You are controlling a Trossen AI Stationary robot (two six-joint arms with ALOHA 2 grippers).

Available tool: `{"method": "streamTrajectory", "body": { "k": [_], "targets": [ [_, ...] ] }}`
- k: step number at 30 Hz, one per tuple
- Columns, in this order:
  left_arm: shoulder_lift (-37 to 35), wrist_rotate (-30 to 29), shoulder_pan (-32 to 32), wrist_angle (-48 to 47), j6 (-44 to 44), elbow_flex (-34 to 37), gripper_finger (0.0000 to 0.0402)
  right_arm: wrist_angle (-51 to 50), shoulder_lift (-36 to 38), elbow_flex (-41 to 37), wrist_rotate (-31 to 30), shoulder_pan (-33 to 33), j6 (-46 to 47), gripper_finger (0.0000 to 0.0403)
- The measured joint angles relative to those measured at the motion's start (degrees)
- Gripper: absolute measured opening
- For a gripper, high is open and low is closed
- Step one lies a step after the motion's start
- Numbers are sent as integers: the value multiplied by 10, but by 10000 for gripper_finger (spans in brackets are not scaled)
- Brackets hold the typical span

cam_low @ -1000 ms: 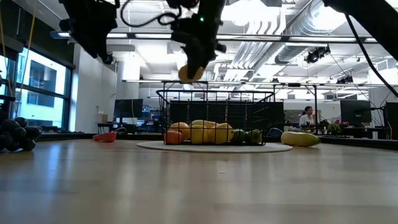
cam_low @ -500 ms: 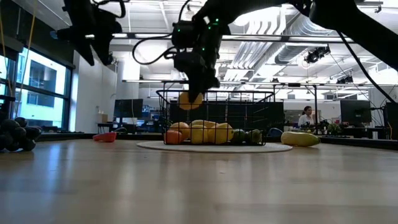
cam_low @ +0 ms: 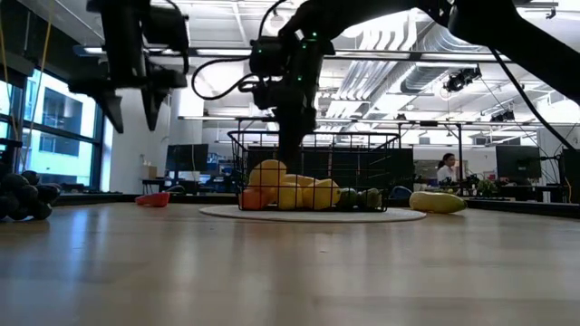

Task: Build produce basket
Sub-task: Put the orange carrot into the black wire basket

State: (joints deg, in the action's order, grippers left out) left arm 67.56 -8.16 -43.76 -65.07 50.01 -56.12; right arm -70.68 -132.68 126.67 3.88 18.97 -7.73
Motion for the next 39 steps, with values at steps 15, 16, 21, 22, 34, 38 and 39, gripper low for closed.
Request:
{"method": "streamTrajectory", "body": {
  "k": [15, 16, 21, 22, 34, 38, 39],
  "targets": [
    [105, 4, -57, 172, 71, 39, 265, -53, 0, 0, 7, 52, 32, 229],
    [112, 4, -59, 171, 79, 39, 265, -56, 0, 0, 7, 54, 32, 229],
    [149, 16, -70, 172, 117, 39, 265, -52, 11, 0, 7, 58, 25, 229],
    [157, 18, -72, 172, 125, 39, 265, -47, 18, 0, 7, 58, 25, 229],
    [229, 53, -111, 224, 202, 39, 265, -9, 45, 0, -7, 58, 23, 229],
    [248, 60, -121, 225, 224, 39, 265, -8, 45, 0, -7, 57, 23, 229],
    [253, 62, -123, 225, 224, 39, 265, -8, 45, 0, -7, 58, 23, 229]
  ]
}}
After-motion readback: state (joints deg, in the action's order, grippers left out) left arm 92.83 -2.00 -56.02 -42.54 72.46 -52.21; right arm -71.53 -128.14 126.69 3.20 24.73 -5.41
